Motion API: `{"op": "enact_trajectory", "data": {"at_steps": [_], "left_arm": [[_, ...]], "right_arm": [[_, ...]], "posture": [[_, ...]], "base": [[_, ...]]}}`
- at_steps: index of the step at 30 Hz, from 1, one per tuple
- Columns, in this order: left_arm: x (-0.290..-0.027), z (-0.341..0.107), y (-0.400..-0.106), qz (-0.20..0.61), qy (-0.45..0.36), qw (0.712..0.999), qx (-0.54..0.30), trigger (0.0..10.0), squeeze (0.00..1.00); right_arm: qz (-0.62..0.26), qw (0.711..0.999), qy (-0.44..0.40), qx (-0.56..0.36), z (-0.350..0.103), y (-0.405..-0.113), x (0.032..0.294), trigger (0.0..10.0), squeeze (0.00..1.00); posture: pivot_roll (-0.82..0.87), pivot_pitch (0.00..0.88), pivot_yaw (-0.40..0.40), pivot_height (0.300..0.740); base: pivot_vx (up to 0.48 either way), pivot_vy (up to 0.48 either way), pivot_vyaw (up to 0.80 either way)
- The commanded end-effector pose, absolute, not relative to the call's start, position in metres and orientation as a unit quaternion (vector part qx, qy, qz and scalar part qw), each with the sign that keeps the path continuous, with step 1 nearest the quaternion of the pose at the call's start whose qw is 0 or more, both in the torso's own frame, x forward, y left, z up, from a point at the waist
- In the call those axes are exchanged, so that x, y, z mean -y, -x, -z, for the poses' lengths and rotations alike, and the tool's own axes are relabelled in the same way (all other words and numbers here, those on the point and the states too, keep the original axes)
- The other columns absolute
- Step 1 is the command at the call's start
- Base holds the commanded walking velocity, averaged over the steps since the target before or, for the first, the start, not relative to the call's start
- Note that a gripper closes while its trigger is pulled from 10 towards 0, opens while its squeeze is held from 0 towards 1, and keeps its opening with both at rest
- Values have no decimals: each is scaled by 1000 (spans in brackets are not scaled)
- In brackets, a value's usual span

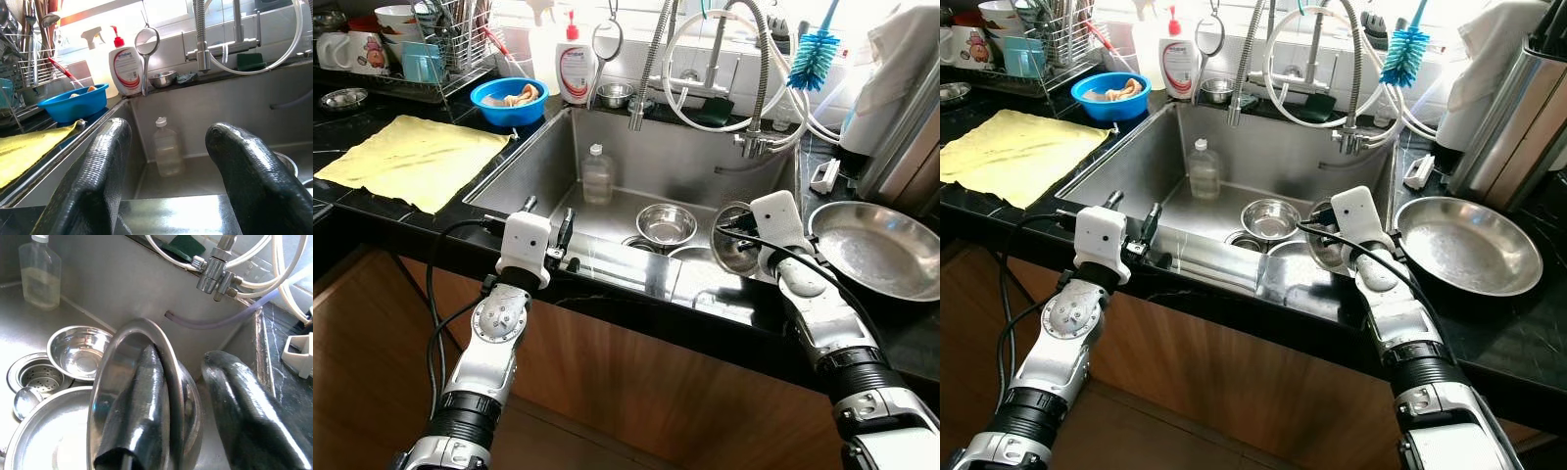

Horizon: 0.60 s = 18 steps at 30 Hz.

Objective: Kitchen organization

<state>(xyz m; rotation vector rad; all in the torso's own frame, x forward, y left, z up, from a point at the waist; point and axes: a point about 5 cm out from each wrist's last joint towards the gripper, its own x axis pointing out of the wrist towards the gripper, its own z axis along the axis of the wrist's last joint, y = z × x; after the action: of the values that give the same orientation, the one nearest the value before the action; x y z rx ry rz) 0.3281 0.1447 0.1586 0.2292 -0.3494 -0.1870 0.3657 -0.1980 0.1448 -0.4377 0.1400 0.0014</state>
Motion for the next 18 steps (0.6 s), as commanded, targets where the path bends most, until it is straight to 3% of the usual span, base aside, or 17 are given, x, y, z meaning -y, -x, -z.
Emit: {"op": "enact_trajectory", "data": {"at_steps": [1,2,3,7,9,10,11,16,17,18], "left_arm": [[-146,-160,-326,93,-116,974,174,10000,0],[-146,-160,-326,93,-116,974,173,10000,0],[-146,-160,-326,93,-116,974,173,10000,0],[-146,-160,-326,94,-116,974,172,10000,0],[-145,-159,-326,96,-116,974,172,10000,0],[-145,-159,-326,96,-116,974,172,10000,0],[-145,-159,-326,96,-116,973,172,10000,0],[-145,-160,-327,98,-118,973,173,10000,0],[-145,-160,-327,98,-118,973,172,10000,0],[-146,-160,-327,98,-118,973,172,10000,0]], "right_arm": [[-1,975,215,-61,-148,-367,197,10000,549],[-1,975,214,-61,-148,-368,197,10000,153],[-2,975,213,-61,-148,-368,196,10000,27],[-4,977,202,-61,-147,-368,196,10000,20],[-5,980,189,-61,-148,-368,195,10000,118],[-5,981,183,-61,-147,-368,195,10000,118],[-2,984,168,-62,-148,-368,195,10000,1000],[6,994,94,-64,-149,-369,195,10000,1000],[3,994,87,-62,-150,-369,194,10000,0],[2,994,87,-61,-150,-369,193,10000,0]], "posture": [[87,0,-36,740],[86,0,-36,740],[86,0,-36,740],[86,0,-36,740],[87,0,-33,740],[87,0,-33,740],[87,0,-34,740],[90,0,-31,740],[90,0,-31,740],[88,0,-28,740]], "base": [[0,0,0],[0,0,0],[0,0,0],[0,0,0],[0,0,0],[0,0,0],[0,0,0],[0,0,0],[0,0,0],[0,0,0]]}}
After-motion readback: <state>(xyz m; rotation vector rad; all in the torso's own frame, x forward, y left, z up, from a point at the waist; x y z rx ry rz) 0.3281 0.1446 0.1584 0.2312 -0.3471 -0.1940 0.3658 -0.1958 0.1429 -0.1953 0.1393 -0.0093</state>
